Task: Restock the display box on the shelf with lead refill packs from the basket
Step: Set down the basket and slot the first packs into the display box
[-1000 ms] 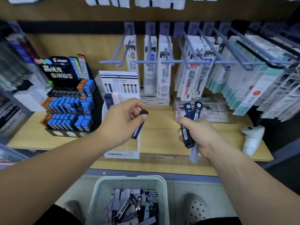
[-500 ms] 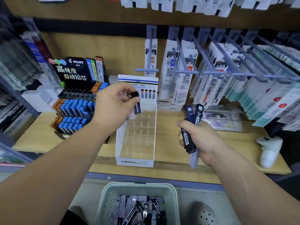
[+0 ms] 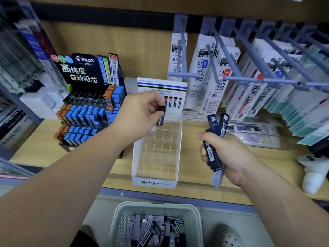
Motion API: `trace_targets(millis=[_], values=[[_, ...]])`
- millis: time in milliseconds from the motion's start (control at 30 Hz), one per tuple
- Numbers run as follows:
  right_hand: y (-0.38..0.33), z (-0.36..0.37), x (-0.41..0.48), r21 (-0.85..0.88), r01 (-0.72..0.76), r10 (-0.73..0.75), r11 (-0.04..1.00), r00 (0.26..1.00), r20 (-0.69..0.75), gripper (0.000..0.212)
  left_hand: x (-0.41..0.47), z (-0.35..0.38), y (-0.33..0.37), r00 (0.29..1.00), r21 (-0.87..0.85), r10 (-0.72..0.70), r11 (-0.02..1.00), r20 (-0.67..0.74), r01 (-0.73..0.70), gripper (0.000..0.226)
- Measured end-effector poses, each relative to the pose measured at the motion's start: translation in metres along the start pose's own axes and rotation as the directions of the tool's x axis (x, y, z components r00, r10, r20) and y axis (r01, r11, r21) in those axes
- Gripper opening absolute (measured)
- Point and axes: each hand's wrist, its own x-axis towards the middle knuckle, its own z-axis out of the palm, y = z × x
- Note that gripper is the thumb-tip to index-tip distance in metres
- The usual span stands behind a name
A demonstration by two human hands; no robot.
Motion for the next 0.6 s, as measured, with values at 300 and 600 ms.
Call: trace_targets(millis=[300, 600], values=[[0.001, 0.003, 0.001, 0.0, -0.01, 0.01, 1.0, 1.0, 0.016, 0.016, -0.001, 0.012, 0.001, 0.995, 0.102, 0.058, 0.994, -0.083, -0.05, 0.015], [0.001, -0.002, 0.001, 0.027, 0.0, 0.0, 1.0, 1.0, 0.006, 0.017, -0.002, 0.011, -0.001, 0.973, 0.245, 0.221, 0.949, -0.067, -0.199, 0.017]])
